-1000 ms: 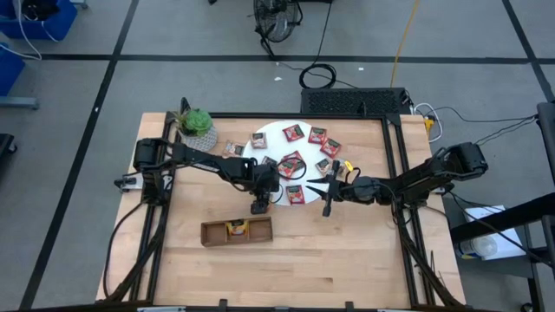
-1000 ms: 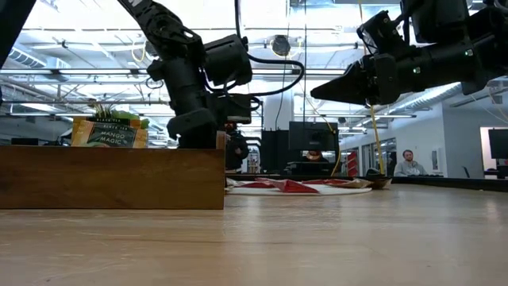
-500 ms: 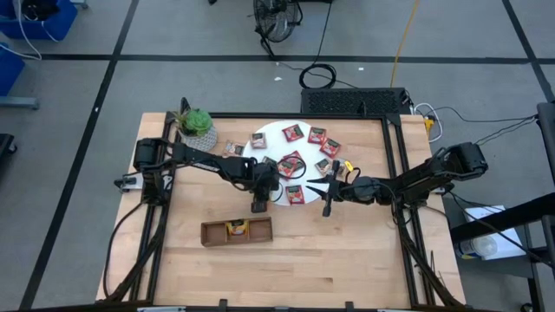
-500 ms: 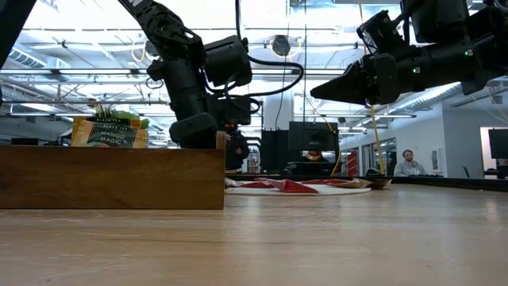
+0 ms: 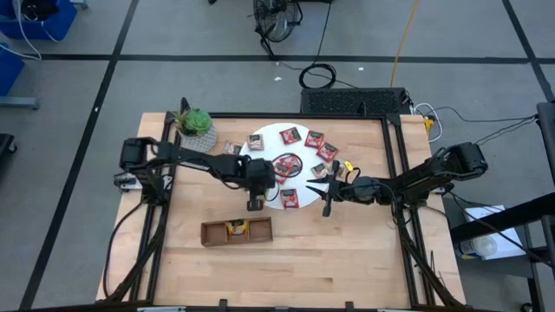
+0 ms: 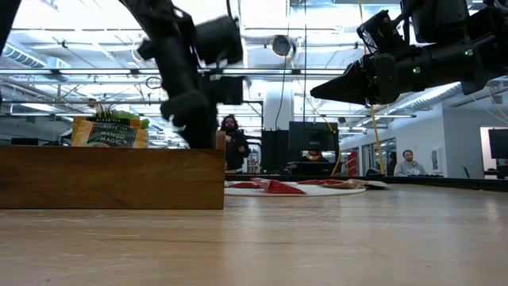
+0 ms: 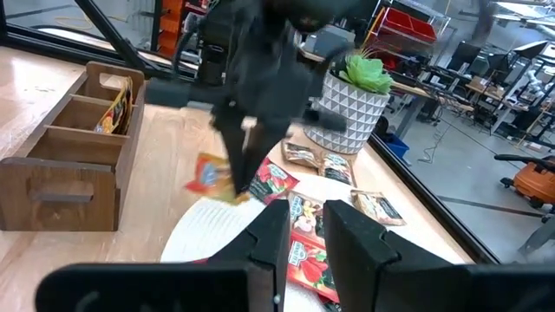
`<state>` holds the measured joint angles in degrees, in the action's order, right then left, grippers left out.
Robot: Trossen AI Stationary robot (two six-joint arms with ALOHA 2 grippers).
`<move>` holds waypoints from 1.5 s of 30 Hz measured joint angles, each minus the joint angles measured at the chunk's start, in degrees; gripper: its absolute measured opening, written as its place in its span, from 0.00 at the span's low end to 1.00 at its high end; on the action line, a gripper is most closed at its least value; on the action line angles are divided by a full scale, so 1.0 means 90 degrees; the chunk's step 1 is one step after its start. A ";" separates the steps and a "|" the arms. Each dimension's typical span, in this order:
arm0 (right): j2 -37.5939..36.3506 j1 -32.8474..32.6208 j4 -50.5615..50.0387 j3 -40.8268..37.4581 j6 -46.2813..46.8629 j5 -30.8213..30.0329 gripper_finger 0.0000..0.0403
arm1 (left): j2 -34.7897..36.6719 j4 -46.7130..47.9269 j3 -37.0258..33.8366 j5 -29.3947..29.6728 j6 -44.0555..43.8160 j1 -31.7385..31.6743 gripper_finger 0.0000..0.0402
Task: Pick & Place Tea
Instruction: Put the orange tea bag into the middle section of the wooden organizer
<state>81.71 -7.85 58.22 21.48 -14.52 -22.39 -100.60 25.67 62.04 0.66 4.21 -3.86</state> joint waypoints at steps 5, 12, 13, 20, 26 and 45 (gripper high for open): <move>0.0001 0.0001 0.0029 -0.0001 0.0010 -0.0002 0.15 | 0.0634 0.0023 -0.0005 0.0795 0.0084 0.0221 0.01; 0.0001 0.0001 0.0027 -0.0001 0.0014 -0.0012 0.15 | 0.1265 0.0192 0.0010 0.3308 0.0302 0.1397 0.00; 0.0001 -0.0001 0.0029 -0.0001 0.0015 -0.0012 0.15 | 0.1300 0.0259 0.0007 0.3832 0.0305 0.1677 0.00; 0.0000 0.0001 0.0030 -0.0001 0.0039 -0.0015 0.15 | 0.1289 0.0409 0.0010 0.6197 -0.1219 0.3709 0.00; 0.0000 0.0000 0.0056 -0.0001 0.0116 -0.0017 0.15 | 0.1085 0.0670 0.0015 0.6764 -0.3252 0.4913 0.00; 0.0001 -0.0011 0.0078 -0.0001 0.0281 -0.0005 0.15 | -0.0343 0.1217 0.0019 0.6487 -0.4603 0.5355 0.00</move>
<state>81.71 -7.94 58.92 21.47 -12.00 -22.44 -103.68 36.63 62.22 59.05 -37.21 44.34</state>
